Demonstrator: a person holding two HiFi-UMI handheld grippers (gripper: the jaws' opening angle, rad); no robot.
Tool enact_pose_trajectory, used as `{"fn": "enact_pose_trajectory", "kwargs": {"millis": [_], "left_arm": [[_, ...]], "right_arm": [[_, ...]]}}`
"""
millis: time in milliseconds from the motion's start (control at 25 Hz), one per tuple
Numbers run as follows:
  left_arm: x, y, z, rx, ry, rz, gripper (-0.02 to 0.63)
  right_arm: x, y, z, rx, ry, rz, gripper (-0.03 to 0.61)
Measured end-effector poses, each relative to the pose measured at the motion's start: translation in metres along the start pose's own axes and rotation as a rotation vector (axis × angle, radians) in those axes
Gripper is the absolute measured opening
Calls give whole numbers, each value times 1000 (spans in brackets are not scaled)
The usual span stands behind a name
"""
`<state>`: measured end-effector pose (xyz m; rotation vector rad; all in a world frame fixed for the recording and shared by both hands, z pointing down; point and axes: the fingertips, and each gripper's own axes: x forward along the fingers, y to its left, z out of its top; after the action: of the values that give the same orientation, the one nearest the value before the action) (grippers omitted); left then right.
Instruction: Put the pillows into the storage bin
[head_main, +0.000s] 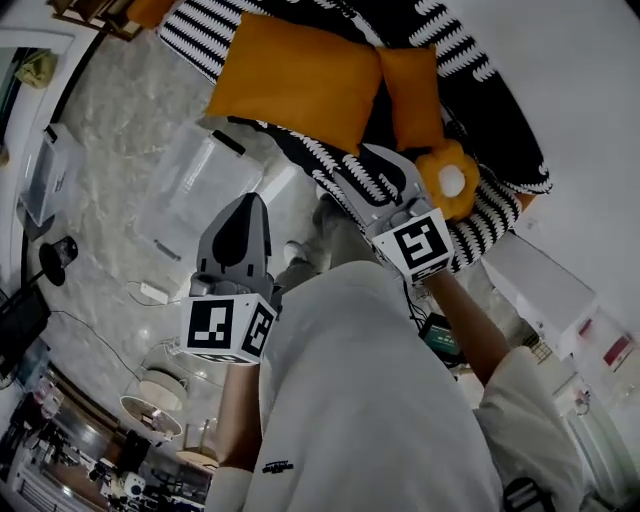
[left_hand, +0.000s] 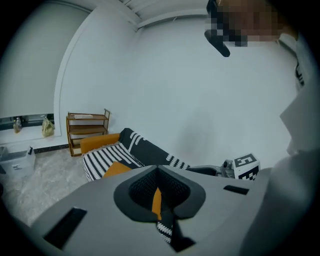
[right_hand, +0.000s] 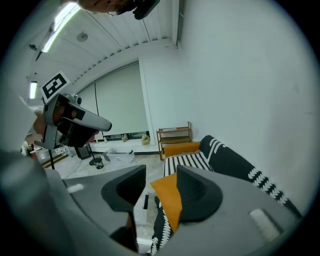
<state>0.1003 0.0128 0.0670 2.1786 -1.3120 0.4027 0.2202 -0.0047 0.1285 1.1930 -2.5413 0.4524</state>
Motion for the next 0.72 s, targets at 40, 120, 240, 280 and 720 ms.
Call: {"fn": "enact_pose_trajectory", "kwargs": {"millis": [40,120,240,280,720], "left_arm": [[12,3,-4,-9,13,7,9],[36,8,-13,-24,41,25,9],[69,23,-28,-46,79,59,9],[79,28,-33,-55,89,68,9],[161,74,-100,-133,163,152,9]], "right_arm": [[11,-10,-9,-1,17,8,194],[31,-27,-29,5,50,23,201],[61,-53,-62,14,96,33,205],[72,-60,-72,16,112,35,210],[175,-114,-184,4,242,61,241]]}}
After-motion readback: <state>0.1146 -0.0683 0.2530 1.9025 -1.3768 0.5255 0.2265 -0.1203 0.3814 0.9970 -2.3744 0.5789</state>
